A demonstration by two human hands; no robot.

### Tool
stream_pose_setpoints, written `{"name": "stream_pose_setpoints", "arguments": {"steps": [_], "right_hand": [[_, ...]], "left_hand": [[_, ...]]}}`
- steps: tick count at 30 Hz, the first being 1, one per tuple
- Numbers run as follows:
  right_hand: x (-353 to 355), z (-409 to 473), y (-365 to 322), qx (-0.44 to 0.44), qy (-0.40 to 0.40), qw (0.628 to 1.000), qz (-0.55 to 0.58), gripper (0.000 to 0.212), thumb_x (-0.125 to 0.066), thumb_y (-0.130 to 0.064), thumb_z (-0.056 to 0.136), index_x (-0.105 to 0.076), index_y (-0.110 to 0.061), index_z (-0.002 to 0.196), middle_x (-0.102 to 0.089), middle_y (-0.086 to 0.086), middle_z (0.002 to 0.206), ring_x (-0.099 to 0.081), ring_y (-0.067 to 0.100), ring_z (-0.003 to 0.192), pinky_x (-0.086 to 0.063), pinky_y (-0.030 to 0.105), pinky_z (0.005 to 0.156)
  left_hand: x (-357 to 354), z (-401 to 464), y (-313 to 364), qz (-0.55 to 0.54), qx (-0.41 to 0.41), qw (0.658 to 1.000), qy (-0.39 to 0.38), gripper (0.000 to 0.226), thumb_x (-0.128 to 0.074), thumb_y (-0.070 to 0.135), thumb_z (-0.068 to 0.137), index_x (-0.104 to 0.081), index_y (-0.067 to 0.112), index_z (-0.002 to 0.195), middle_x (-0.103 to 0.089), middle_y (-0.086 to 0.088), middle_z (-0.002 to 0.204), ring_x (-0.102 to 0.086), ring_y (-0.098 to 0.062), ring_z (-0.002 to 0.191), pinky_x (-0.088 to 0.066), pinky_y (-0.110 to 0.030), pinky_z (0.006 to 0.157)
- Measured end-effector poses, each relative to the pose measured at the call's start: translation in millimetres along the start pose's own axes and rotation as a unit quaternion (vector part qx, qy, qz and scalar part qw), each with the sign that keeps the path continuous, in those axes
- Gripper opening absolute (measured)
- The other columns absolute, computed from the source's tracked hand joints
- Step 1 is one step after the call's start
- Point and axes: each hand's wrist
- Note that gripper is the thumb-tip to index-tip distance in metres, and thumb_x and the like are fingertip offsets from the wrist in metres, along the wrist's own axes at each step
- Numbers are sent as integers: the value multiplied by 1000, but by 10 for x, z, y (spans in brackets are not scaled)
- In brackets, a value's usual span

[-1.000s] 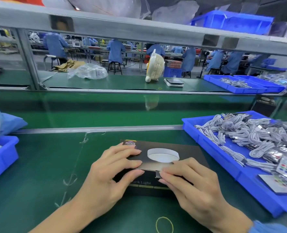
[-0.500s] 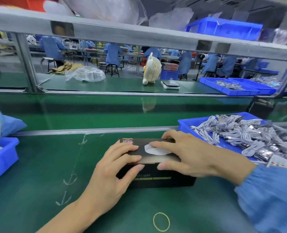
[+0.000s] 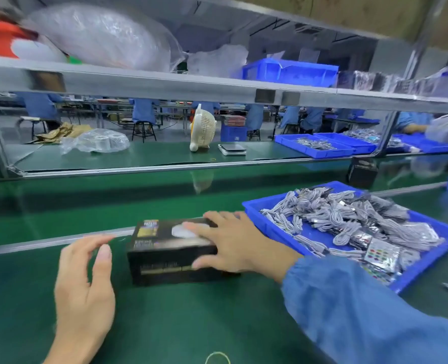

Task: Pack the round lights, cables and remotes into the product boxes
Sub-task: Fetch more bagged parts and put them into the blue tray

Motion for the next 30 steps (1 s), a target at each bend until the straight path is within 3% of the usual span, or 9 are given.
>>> {"name": "stream_pose_setpoints", "arguments": {"steps": [3, 7, 10, 14, 16, 20, 24, 27, 30], "right_hand": [[-26, 430, -172, -172, 21, 985, 12, 66, -49, -50, 97, -21, -26, 152, -15, 19, 158, -17, 41, 144, -17, 55, 116], [-172, 209, -897, 3, 147, 987, 67, 49, -57, -45, 91, -52, -20, 133, -40, 15, 142, -37, 31, 130, -33, 45, 105], [-129, -240, -943, 61, 268, 950, 150, 33, -68, -30, 86, -68, -12, 114, -56, 16, 127, -49, 32, 119, -39, 44, 95], [-119, -814, -601, -90, 265, 911, 304, 29, -64, -24, 91, -67, -13, 118, -57, 6, 123, -53, 23, 114, -44, 43, 95], [-122, -1097, -422, -196, 291, 867, 353, 28, -63, -23, 92, -66, -16, 119, -58, 1, 120, -56, 18, 108, -45, 40, 95], [-193, -1820, -289, -320, 410, 769, 371, 24, -62, -6, 87, -69, -10, 110, -64, 4, 106, -63, 16, 92, -50, 40, 87], [-374, -2631, -468, -369, 513, 692, 350, 30, -50, 5, 84, -68, -4, 106, -68, 9, 100, -65, 21, 93, -52, 41, 84], [-594, -3231, -698, -421, 534, 664, 310, 24, -47, 3, 92, -66, -5, 105, -68, 6, 100, -64, 19, 94, -52, 37, 82], [-829, -3688, -929, -471, 503, 672, 270, 25, -48, 6, 91, -65, -5, 106, -66, 4, 101, -62, 15, 93, -51, 28, 83]], "left_hand": [[89, 43, -432, 38, 20, 999, 13, 19, -42, 47, 98, -57, 49, 109, -55, 19, 111, -54, 1, 104, -39, -11, 93], [101, 125, -832, 66, 60, 996, -7, 31, -43, 64, 95, -58, 44, 114, -58, 15, 112, -59, -8, 103, -47, -44, 98], [77, 87, -662, 79, 56, 995, -35, 21, -48, 56, 94, -57, 48, 111, -59, 20, 107, -58, -1, 99, -46, -21, 89], [-109, -177, 90, 96, 2, 986, -139, 17, -54, 35, 91, -54, 50, 98, -54, 18, 96, -54, 8, 91, -35, -2, 82], [-354, -441, 550, 77, -71, 971, -217, 32, -63, 14, 91, -53, 43, 99, -56, 8, 98, -53, 2, 86, -33, -2, 83], [-863, -1146, 1537, -58, -124, 929, -345, 26, -62, -5, 87, -62, 10, 107, -63, -6, 102, -59, -14, 89, -43, -13, 85], [-964, -1836, 2242, -205, -67, 888, -405, 39, -47, 0, 75, -61, 20, 105, -67, 1, 100, -63, -9, 94, -47, -19, 87], [-821, -2393, 2379, -271, -47, 837, -473, 43, -45, 0, 74, -62, 29, 102, -67, 7, 99, -64, -13, 95, -48, -23, 84], [-765, -2868, 2320, -290, -7, 804, -520, 44, -45, -2, 74, -62, 33, 96, -67, 6, 97, -65, -9, 91, -48, -15, 80]]}}
Point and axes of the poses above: each hand's wrist, its own z-axis towards the middle knuckle, its own x-axis out of the back of the hand, y = z × x
